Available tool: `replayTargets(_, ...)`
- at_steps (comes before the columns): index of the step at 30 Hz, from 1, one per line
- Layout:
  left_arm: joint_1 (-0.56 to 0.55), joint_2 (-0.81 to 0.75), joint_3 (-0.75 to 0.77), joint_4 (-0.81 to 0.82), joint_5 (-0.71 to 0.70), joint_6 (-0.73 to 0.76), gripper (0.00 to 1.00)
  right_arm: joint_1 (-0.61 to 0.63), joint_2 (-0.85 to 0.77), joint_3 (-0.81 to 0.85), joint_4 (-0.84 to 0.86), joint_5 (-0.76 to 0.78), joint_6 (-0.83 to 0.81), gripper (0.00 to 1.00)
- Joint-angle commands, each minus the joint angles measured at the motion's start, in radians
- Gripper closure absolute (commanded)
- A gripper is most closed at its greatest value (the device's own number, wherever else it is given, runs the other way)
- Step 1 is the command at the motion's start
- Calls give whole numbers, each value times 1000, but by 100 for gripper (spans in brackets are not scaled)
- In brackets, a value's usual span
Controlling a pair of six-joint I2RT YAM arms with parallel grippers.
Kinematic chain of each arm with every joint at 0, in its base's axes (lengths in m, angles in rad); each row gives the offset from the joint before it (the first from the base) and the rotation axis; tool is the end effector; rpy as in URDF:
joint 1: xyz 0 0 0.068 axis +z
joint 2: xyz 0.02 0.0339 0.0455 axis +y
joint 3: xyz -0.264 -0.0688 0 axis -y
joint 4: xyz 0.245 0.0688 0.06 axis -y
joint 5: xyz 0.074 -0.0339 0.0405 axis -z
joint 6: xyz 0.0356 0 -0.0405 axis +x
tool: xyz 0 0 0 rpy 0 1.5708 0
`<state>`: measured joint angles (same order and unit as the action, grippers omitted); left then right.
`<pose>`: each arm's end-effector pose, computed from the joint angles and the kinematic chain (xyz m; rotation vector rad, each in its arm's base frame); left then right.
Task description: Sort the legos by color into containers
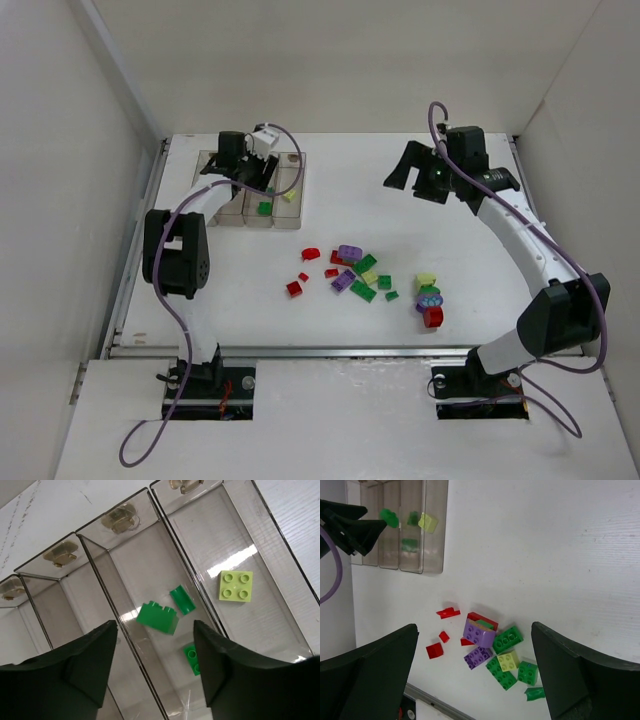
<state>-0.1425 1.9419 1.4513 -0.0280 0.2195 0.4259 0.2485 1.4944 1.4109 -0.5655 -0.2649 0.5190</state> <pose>0.4488 -0.0722 0.2431 0.7082 1.9517 -0.0561 0.3227 0.0915 0.3506 0.1582 2.2833 0.7067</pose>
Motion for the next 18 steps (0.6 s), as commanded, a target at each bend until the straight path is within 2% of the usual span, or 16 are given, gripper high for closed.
replayTargets(1,6,-61,26,-9,47,30,39,-2,-2,31,-13,29,-28,0)
replayTargets(6,6,-99,8,-18,106,39,32,-2,9,65,-42,38,-48,0)
replayTargets(10,6,-150,29,-30,70,27,31,-2,9,92,-91,72,-70,0)
replayTargets(13,6,-250,29,-9,38,39,31,-2,9,65,-158,159,-89,0)
replayTargets(15,6,-338,29,42,18,132,29,-11,21,18,-203,239,-103,0)
replayTargets(16,6,-371,15,66,5,178,22,-11,39,1,-255,266,-125,0)
replayTargets(17,6,-401,-15,95,-8,227,6,-11,50,-16,-279,288,-125,0)
replayTargets(18,6,-432,-37,156,-17,278,0,-11,61,-33,-304,315,-134,0)
